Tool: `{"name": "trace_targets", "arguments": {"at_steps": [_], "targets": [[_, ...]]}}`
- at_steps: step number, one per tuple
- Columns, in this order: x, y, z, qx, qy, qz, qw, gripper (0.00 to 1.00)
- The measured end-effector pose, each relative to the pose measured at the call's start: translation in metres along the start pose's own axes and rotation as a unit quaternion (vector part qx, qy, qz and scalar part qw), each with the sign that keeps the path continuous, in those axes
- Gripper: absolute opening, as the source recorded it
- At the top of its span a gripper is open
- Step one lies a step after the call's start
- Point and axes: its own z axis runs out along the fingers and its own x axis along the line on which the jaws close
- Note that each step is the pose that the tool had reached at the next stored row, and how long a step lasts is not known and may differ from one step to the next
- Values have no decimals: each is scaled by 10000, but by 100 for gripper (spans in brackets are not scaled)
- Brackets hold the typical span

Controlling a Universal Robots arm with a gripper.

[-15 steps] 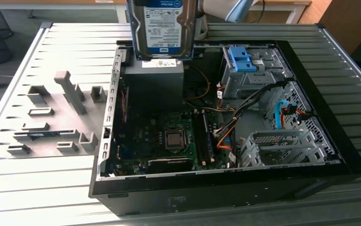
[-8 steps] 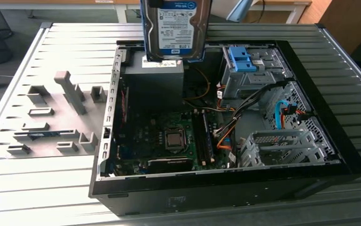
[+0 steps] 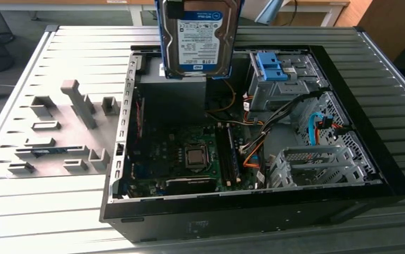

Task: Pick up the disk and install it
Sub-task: 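Pick up the disk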

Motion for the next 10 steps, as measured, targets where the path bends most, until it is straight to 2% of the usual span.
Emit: {"name": "trace_targets", "arguments": {"at_steps": [10], "targets": [[1, -2, -1, 0, 0, 0, 10000, 36]]}}
